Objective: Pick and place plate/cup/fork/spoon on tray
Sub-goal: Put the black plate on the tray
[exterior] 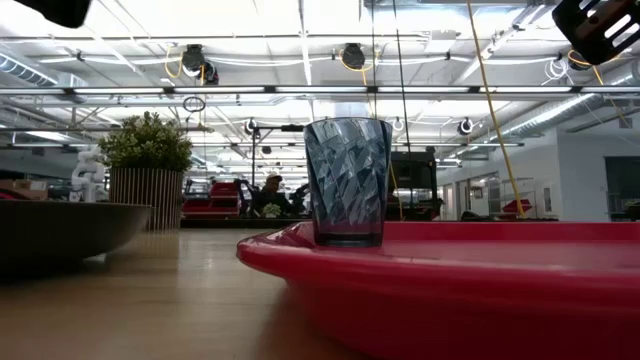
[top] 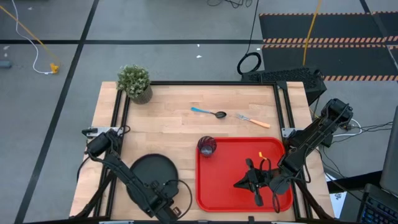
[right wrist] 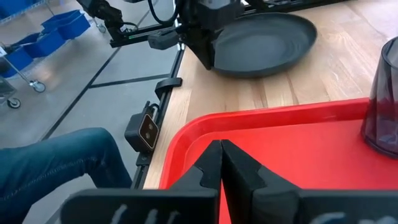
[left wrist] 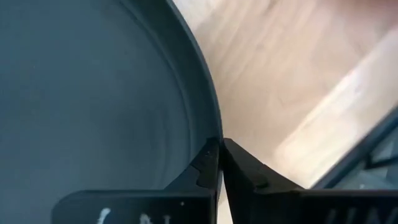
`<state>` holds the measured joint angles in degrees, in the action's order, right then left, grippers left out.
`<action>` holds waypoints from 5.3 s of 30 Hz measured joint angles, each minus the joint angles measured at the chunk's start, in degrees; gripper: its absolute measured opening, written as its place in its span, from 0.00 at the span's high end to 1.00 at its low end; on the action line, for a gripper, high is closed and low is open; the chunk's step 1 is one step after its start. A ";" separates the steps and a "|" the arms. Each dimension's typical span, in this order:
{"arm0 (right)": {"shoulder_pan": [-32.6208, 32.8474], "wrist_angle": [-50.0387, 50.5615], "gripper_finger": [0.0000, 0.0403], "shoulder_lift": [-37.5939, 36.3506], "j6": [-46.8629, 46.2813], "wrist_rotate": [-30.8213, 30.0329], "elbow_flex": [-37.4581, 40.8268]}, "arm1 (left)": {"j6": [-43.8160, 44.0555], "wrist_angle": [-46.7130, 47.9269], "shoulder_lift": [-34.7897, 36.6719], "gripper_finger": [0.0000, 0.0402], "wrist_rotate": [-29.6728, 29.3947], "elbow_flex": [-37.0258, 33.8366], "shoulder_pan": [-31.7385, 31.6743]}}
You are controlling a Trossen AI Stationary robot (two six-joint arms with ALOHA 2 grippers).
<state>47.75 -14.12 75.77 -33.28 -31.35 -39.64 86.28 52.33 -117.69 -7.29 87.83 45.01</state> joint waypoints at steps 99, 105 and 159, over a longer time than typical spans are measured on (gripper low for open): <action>-17.43 20.82 0.99 38.86 53.48 26.39 -46.01 | -36.01 16.25 2.11 0.80 -5.42 20.48 4.35; -18.17 17.87 1.00 38.76 55.44 24.06 -46.03 | -27.12 26.46 2.33 0.77 -10.87 26.02 5.67; -1.20 76.00 1.00 8.32 -7.81 -3.08 -46.23 | -19.60 33.01 2.14 0.76 -58.20 32.76 7.66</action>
<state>46.55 61.88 84.08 -41.09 -34.44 -85.86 66.68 85.34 -115.55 -65.48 120.60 52.66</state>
